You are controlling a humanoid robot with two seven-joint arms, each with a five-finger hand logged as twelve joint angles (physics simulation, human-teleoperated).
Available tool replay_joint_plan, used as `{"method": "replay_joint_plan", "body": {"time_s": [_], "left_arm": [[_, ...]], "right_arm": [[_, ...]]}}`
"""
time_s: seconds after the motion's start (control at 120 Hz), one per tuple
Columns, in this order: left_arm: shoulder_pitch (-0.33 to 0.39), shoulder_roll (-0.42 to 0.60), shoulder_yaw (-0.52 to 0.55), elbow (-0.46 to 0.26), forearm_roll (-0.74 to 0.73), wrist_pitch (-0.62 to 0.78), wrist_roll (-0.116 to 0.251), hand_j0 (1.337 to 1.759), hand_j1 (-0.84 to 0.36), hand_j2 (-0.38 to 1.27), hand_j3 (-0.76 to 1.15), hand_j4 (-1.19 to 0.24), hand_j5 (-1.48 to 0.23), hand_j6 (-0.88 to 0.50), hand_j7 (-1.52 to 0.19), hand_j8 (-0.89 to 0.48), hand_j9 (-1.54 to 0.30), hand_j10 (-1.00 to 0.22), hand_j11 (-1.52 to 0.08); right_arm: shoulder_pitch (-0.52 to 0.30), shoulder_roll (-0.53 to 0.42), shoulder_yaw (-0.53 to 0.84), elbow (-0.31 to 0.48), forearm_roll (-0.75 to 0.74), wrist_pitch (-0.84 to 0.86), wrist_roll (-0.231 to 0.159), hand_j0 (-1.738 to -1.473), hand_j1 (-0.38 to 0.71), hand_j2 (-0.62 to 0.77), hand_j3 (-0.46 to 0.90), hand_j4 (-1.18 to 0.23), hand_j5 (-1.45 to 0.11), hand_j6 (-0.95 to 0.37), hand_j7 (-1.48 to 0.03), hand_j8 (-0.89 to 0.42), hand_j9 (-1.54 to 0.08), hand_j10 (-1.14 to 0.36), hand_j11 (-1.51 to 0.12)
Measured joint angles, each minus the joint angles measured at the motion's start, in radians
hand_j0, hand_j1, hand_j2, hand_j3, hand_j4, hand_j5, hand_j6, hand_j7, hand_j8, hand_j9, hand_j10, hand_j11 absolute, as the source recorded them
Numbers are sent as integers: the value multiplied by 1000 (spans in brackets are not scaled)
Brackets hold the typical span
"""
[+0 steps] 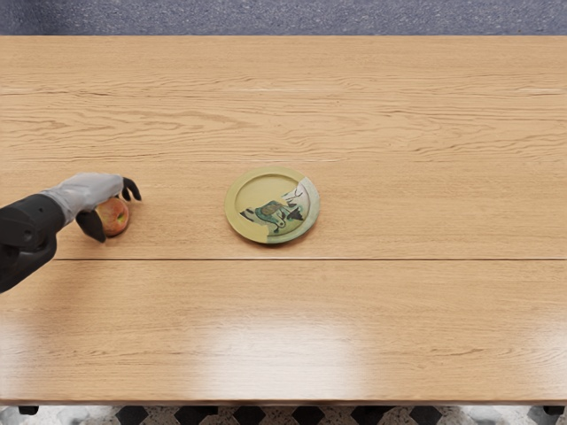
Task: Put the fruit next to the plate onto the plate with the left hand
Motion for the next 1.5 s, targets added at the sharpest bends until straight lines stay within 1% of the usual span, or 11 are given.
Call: {"method": "replay_joint_plan", "body": {"time_s": [0.417,0.542,0.767,0.925,1.175,1.217,1.292,1.325,1.425,1.45,1.5], "left_arm": [[2,-11,10,0,1,25,0,1657,-160,94,0,-445,-584,-445,-584,-445,-583,-445,-583],[0,-11,10,0,0,26,-1,1657,-187,143,0,-471,-622,-469,-622,-422,-619,-473,-619],[0,-10,9,0,1,26,0,1657,-209,254,0,-531,-691,-468,-691,-424,-693,-532,-692],[0,-11,8,1,2,26,0,1657,-214,301,0,-568,-727,-483,-729,-421,-736,-533,-738],[2,-9,8,4,1,25,-1,1656,-238,357,0,-594,-799,-450,-792,-385,-797,-508,-800],[-3,-9,8,4,0,25,-3,1656,-247,382,0,-594,-808,-445,-799,-379,-802,-504,-805],[-18,-6,5,3,0,25,-5,1656,-255,375,0,-598,-817,-430,-806,-370,-812,-484,-812],[-25,-7,4,2,-1,25,-6,1656,-254,409,0,-599,-820,-438,-807,-377,-812,-486,-814],[-59,-7,-10,-10,-2,25,-11,1656,-217,309,0,-602,-826,-444,-816,-379,-816,-499,-818],[-79,-6,-16,-16,-3,20,-12,1656,-211,335,0,-600,-833,-457,-821,-389,-818,-509,-818],[-92,-8,-34,-25,-1,2,-13,1656,-213,314,0,-613,-824,-450,-821,-386,-821,-505,-823]], "right_arm": [[-1,0,0,0,0,0,0,-1658,-349,0,0,0,0,-1,0,0,0,0,0],[0,0,0,0,0,0,0,-1658,-349,0,0,0,0,-1,0,0,0,0,0],[0,0,0,0,0,0,0,-1658,-349,0,0,0,0,-1,0,0,0,0,0],[0,0,0,0,0,0,0,-1658,-349,0,0,0,0,-1,0,0,0,0,0],[0,0,0,0,0,0,0,-1658,-349,0,0,0,0,-1,0,0,0,0,0],[0,0,0,0,0,0,0,-1658,-349,0,0,0,0,-1,0,0,0,0,0],[-1,0,0,0,0,0,0,-1658,-349,0,0,0,0,-1,0,0,0,0,0],[0,0,0,0,0,0,0,-1658,-349,0,0,0,0,0,0,0,0,0,0],[0,0,0,0,0,0,0,-1658,-349,0,0,0,0,0,0,0,0,0,0],[-1,0,0,0,0,0,0,-1658,-349,0,0,0,0,0,0,0,0,0,0],[0,0,0,0,0,0,0,-1658,-349,0,0,0,0,-1,0,0,0,0,0]]}}
